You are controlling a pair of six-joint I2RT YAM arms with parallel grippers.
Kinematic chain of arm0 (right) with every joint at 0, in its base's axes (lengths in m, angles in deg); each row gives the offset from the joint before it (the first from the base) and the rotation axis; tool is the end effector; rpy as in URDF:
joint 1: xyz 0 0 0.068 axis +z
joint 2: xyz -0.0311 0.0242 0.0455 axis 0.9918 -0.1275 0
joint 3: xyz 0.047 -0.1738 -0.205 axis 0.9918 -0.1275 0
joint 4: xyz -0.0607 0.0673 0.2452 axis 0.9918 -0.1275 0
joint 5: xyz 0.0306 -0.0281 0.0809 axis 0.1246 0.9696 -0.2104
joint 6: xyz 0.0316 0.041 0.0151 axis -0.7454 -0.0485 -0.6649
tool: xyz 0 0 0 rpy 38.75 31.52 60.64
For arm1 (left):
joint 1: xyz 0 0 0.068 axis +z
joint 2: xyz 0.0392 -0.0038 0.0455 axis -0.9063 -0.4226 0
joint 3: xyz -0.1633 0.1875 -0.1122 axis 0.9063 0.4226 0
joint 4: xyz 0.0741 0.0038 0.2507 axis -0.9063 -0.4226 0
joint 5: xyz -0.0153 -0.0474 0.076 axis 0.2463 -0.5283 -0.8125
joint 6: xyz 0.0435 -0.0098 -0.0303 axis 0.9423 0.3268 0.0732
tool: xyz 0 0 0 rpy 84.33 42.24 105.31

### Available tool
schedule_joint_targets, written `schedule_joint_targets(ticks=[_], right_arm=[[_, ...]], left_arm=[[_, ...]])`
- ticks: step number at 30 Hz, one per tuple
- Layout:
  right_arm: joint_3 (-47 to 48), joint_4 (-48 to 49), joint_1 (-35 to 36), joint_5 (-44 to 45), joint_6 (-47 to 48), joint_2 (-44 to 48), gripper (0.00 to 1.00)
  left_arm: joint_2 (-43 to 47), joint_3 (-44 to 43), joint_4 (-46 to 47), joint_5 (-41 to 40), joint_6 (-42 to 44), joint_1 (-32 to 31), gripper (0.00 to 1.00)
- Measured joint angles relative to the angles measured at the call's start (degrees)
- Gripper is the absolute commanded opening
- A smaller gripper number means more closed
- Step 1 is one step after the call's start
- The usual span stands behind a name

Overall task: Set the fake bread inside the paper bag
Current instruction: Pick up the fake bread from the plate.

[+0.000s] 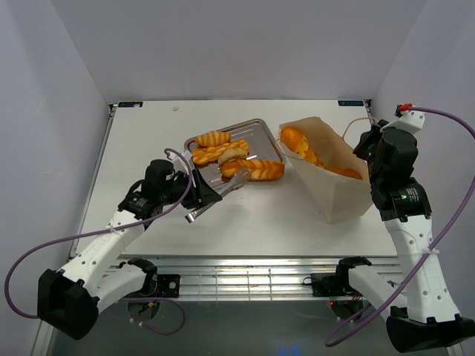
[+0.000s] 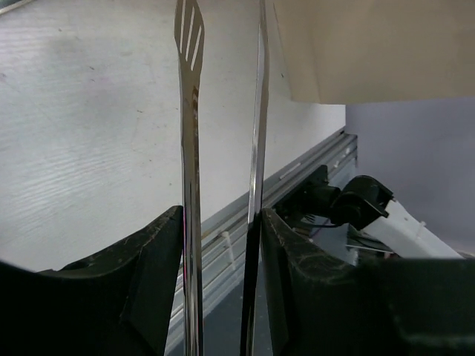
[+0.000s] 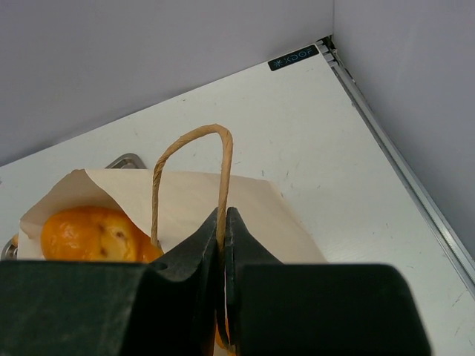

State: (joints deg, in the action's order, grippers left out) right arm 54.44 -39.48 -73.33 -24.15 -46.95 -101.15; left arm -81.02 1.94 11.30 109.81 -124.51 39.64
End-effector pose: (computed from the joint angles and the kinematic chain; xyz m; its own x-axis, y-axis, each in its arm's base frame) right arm 0.1756 0.0148 0.4260 -0.0603 0.2922 -0.9544 0.2659 0.9263 0.2668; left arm 0.1824 -0.1044 0.2730 -0.8706 -0.2399 -0.4295 0.1833 0.6520 -0.7357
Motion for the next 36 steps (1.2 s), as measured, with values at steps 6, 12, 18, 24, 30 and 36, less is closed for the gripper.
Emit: schedule_joint_targets(ticks=[6, 12, 18, 24, 30, 36], right_arm=[[0.00, 0.00, 0.00, -0.74, 0.00, -0.04, 0.08], [0.00, 0.00, 0.00, -0.90, 0.00, -0.02, 0.08], [0.00, 0.00, 0.00, -1.09, 0.00, -0.02, 0.08], [0.00, 0.00, 0.00, -1.16, -0.02, -0.02, 0.08], [0.00, 0.00, 0.00, -1.31, -0.02, 0.00, 0.08], [0.00, 0.00, 0.00, -1.31, -0.02, 0.00, 0.08]], left_arm=[[-3.91, 8.35, 14.71, 7.30, -11.52, 0.52, 0.58], [-9.40, 10.78, 28.02, 11.28, -20.90, 0.52, 0.58], [-13.81, 10.86, 35.63, 12.85, -26.47, 0.52, 0.60], [-18.10, 11.39, 39.69, 13.05, -30.64, 0.52, 0.60], [-20.55, 12.61, 41.94, 12.66, -34.01, 0.52, 0.61], [-23.98, 13.20, 44.78, 12.17, -36.20, 0.52, 0.61]])
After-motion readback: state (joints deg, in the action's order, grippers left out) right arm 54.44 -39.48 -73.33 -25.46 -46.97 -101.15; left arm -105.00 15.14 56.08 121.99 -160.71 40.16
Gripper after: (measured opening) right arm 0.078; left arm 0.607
